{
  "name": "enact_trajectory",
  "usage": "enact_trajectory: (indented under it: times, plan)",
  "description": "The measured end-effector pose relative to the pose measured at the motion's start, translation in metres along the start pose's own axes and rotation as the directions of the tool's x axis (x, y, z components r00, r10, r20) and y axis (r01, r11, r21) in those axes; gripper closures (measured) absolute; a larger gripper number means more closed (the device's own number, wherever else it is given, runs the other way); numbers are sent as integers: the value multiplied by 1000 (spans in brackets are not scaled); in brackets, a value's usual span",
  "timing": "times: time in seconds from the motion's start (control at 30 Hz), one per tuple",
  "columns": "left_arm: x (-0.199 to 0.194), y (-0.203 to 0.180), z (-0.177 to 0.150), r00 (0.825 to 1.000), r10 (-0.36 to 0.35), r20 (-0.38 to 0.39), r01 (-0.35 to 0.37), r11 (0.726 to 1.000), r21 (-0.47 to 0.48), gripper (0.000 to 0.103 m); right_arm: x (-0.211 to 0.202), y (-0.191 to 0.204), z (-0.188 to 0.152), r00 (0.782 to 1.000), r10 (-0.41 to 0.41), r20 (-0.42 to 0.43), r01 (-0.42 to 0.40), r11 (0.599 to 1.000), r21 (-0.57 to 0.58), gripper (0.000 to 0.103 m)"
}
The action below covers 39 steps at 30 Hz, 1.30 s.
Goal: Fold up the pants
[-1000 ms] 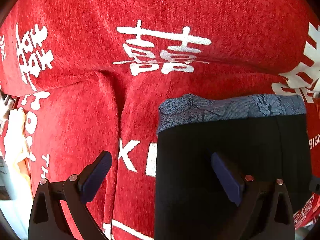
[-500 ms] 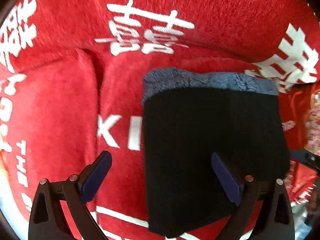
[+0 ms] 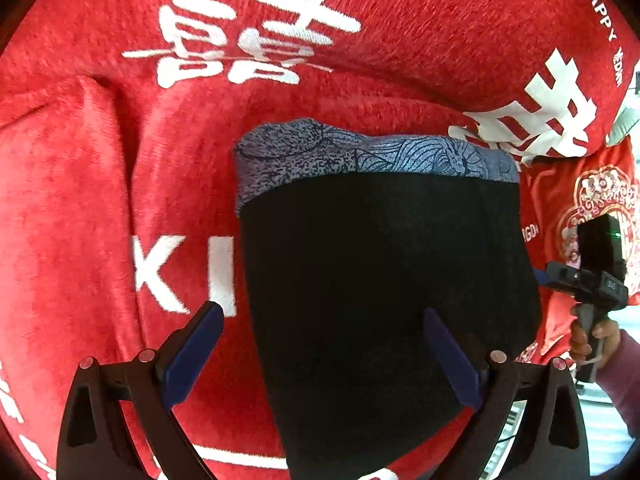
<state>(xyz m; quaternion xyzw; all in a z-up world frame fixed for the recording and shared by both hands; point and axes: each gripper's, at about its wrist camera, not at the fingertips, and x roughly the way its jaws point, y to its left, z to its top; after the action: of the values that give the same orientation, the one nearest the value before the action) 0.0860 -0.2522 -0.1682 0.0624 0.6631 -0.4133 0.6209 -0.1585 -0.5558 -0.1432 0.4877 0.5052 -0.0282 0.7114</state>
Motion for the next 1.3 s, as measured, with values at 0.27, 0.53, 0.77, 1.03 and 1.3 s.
enact_trajectory:
  times: [0.27,0.53,0.77,1.03,1.3]
  plan:
    - [26,0,6,994,-108,-10,108,994,-33,3,29,1,21,994,83,-72,-88,994,-68,23]
    - [28,-8,9,998,-57,27,58,998,-37,1,47,-2,37,990,118,-79,-117,993,8,25]
    - [6,-28,2,994,-2,109,4,1000,-19,34,35,13,29,996,67,-62,-68,998,-16,62]
    - [-26,-35,-18,995,-5,101,8,999,-31,41,17,34,14,985,160,-72,-160,987,7,64]
    - [-67,-15,-61,997,-6,76,8,1000,-28,41,10,62,-43,969,244,-31,-242,969,55,64]
